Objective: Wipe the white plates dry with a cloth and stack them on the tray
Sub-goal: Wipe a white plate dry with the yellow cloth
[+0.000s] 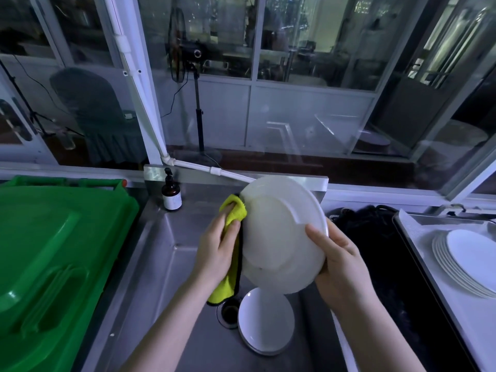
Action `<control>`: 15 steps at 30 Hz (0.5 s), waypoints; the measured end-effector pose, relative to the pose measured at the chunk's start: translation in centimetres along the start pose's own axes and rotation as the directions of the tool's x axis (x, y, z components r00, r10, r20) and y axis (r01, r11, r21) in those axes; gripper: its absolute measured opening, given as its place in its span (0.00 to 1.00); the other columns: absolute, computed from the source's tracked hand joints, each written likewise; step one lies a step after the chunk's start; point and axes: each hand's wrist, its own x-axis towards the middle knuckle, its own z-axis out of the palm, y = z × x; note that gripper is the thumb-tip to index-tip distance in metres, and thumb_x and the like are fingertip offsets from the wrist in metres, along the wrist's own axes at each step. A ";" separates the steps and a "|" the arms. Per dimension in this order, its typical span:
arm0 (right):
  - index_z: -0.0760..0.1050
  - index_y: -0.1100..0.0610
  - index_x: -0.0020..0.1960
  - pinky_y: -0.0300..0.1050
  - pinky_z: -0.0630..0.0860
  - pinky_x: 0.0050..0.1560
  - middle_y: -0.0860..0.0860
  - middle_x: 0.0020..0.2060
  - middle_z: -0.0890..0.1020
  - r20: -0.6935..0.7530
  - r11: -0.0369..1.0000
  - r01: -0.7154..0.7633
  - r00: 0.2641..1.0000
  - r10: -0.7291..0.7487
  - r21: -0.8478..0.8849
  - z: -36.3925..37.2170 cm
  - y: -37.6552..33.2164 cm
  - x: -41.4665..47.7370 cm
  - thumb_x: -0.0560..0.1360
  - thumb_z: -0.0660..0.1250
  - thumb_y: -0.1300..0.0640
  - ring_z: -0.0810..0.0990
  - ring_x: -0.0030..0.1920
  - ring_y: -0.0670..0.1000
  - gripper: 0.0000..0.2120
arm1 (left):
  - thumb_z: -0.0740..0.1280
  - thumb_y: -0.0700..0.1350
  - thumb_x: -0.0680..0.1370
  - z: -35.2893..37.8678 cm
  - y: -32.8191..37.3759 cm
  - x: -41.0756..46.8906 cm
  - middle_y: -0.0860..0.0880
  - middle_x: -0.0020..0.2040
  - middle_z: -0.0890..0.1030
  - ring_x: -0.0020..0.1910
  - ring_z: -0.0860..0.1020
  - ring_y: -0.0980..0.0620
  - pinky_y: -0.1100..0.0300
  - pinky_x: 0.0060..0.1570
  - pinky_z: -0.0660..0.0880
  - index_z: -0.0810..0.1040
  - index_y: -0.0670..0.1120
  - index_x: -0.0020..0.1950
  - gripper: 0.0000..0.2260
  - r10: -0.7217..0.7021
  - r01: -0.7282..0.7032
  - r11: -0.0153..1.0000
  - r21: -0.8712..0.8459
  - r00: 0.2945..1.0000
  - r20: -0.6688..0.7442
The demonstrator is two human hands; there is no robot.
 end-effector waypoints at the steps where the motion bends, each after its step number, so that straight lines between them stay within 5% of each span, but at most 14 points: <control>1: 0.83 0.54 0.59 0.47 0.82 0.41 0.59 0.53 0.86 0.004 1.000 0.008 1.000 -0.008 0.004 -0.3 -0.3 0.0 0.74 0.67 0.58 0.86 0.49 0.55 0.15 | 0.60 0.47 0.83 0.0 -0.4 -0.5 0.62 0.68 0.73 0.63 0.68 0.75 0.81 0.58 0.61 0.69 0.59 0.71 0.16 -0.022 0.022 0.999 -0.023 1.000 0.004; 4: 0.84 0.54 0.58 0.46 0.82 0.42 0.59 0.52 0.86 0.016 0.999 0.028 0.999 -0.028 -0.025 -0.1 -0.3 0.1 0.73 0.67 0.58 0.86 0.49 0.55 0.15 | 0.60 0.49 0.83 0.6 -0.3 -0.5 0.66 0.68 0.70 0.66 0.67 0.71 0.80 0.59 0.61 0.68 0.57 0.73 0.18 -0.051 0.051 0.998 -0.042 0.999 -0.001; 7: 0.84 0.53 0.58 0.48 0.82 0.44 0.59 0.54 0.85 0.010 0.996 0.033 0.999 -0.032 -0.087 0.8 0.1 0.3 0.72 0.68 0.57 0.85 0.49 0.56 0.15 | 0.60 0.50 0.82 1.0 1.8 0.9 0.73 0.63 0.68 0.62 0.65 0.78 0.81 0.57 0.60 0.70 0.59 0.72 0.18 0.138 -0.140 0.987 0.082 0.990 0.021; 10: 0.84 0.53 0.58 0.50 0.83 0.47 0.60 0.54 0.85 0.002 0.997 0.009 1.000 -0.009 -0.073 1.1 0.1 0.5 0.72 0.69 0.56 0.85 0.49 0.57 0.15 | 0.58 0.52 0.81 0.7 2.5 1.9 0.70 0.66 0.69 0.66 0.68 0.69 0.75 0.62 0.62 0.70 0.59 0.70 0.17 0.271 -0.281 0.948 0.151 0.959 0.086; 13: 0.85 0.55 0.55 0.49 0.83 0.47 0.60 0.52 0.86 -0.050 1.000 -0.018 0.999 0.018 0.007 0.9 -0.6 1.1 0.71 0.69 0.57 0.85 0.48 0.56 0.13 | 0.58 0.54 0.80 0.5 1.1 1.7 0.67 0.66 0.72 0.64 0.72 0.63 0.69 0.57 0.67 0.69 0.57 0.73 0.20 0.166 -0.168 0.971 0.170 0.986 0.028; 15: 0.84 0.56 0.56 0.50 0.83 0.51 0.60 0.54 0.85 -0.087 0.996 -0.008 0.996 0.015 0.084 0.7 -1.3 1.7 0.72 0.68 0.57 0.85 0.51 0.57 0.14 | 0.57 0.54 0.80 0.6 -0.3 -0.1 0.77 0.63 0.69 0.63 0.70 0.73 0.74 0.57 0.65 0.66 0.64 0.71 0.19 0.099 -0.098 0.991 0.089 0.995 -0.006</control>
